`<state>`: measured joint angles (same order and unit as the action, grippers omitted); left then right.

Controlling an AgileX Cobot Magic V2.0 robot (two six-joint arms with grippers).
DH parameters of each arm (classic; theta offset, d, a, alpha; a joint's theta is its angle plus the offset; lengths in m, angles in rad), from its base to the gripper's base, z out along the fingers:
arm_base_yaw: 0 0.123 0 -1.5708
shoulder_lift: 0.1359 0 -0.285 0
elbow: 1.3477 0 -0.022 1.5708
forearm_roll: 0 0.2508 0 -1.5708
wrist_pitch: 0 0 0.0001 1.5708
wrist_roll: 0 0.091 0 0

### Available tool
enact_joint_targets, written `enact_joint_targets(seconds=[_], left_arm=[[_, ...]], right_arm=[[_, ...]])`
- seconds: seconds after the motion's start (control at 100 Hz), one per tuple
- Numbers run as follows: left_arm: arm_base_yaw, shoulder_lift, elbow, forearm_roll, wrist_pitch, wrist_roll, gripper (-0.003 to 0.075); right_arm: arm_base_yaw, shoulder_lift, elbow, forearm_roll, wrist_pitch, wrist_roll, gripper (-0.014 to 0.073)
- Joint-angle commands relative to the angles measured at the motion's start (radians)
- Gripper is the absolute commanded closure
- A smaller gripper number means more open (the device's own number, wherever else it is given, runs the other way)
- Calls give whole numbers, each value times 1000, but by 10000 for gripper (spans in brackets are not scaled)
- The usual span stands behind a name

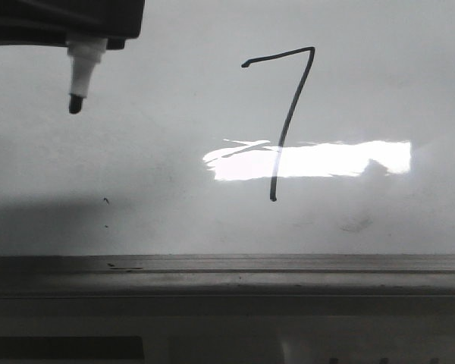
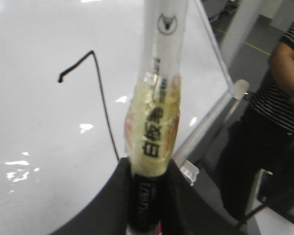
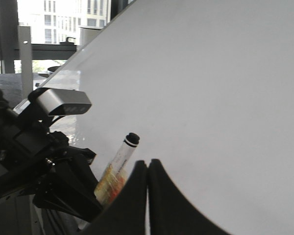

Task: Write number 7 on whiteboard

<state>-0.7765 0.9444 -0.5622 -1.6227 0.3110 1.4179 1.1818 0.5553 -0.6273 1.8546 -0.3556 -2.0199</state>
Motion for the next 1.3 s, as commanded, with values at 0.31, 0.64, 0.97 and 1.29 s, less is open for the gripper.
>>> enact_joint_targets(seconds=[0.31,0.64,0.97,1.29], left_arm=[[-545,80,-203,-244,-976,122,741],[-685,223,-209,-230,-1143,-183,741],[-588,232,-209,-225,-1118,-230,741],[-415,260,-209,-225,-903,-230,741]], right_arm=[[-2,-46,-38,7,-116,-3,657],[-2,-46,-35,7,-116,-3,657],[-2,-46,-35,7,-115,-3,657],[-2,-46,-35,7,-104,-3,657]])
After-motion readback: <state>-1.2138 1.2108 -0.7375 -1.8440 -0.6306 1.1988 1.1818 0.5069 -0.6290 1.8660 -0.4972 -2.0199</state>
